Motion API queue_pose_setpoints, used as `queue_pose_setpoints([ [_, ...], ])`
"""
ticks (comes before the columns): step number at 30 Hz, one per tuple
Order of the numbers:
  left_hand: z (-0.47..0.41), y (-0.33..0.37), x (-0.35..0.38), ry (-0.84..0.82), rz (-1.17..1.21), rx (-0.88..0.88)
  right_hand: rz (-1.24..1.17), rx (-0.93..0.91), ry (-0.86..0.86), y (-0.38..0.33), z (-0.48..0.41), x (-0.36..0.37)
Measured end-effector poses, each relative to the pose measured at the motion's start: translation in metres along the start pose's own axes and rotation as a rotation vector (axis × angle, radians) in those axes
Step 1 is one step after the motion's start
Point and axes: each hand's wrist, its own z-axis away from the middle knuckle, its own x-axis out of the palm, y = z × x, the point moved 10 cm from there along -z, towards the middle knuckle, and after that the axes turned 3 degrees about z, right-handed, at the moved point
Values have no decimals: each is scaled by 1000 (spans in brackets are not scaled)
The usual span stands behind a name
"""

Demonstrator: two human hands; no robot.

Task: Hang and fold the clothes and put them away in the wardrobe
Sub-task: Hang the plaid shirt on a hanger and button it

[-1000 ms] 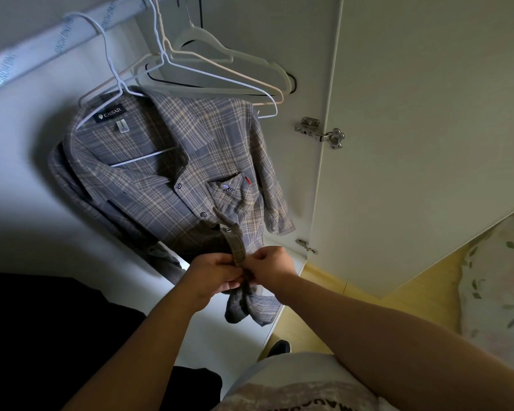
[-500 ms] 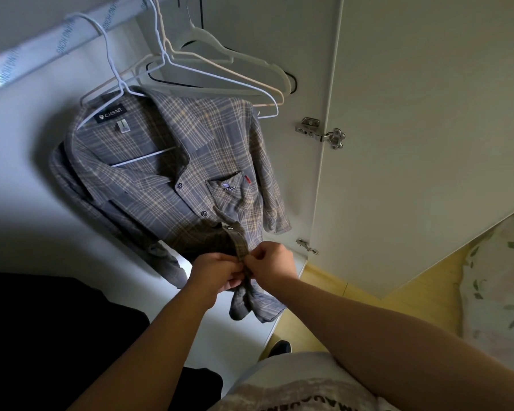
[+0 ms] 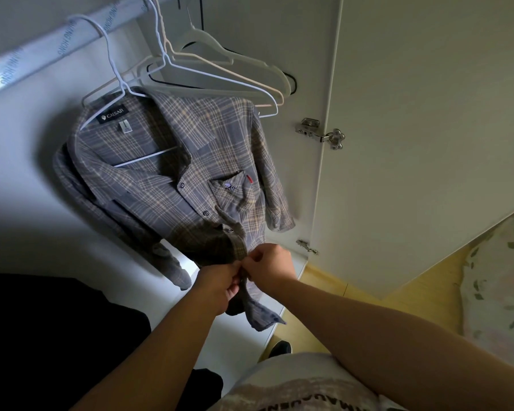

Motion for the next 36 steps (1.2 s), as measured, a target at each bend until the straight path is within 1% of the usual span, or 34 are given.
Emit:
queue_pose_setpoints([
  [2,3,-1,4,-7,34,-30,-124,104,-13,13,-1,0],
  [6,2,3,8,-41,11,-17,-588,323,-111,33,2,16],
  [8,-2,8,7,-59,-72,40,-657,352,-129,34,2,19],
  [9,-2,12,6,-65,-147,87,-657,356,-137,34,2,20],
  [10,-4,20,5,-54,-286,169,-652,357,-145,34,2,22],
  [13,3,51,12,44,-948,545,-651,373,-168,36,4,25],
  [14,7,56,16,69,-1059,637,-654,378,-172,37,4,26],
  [15,9,58,19,69,-1101,681,-653,378,-179,38,4,26],
  [17,7,58,19,53,-1076,681,-626,371,-196,38,3,24],
  [22,0,56,17,-39,-940,602,-538,373,-226,40,5,26],
  [25,-2,58,17,-57,-990,605,-466,365,-275,40,3,30],
  [27,-5,56,16,-71,-1125,571,-330,369,-290,42,0,29],
  [29,-7,67,8,-1,-1218,551,-157,315,-260,40,-9,23],
  [31,-2,100,-3,133,-1215,648,-59,236,-196,28,-21,14],
  [33,10,144,-17,272,-1127,769,-24,156,-140,6,-33,3],
  [36,40,212,-43,517,-886,926,73,22,-60,-42,-51,-17],
])
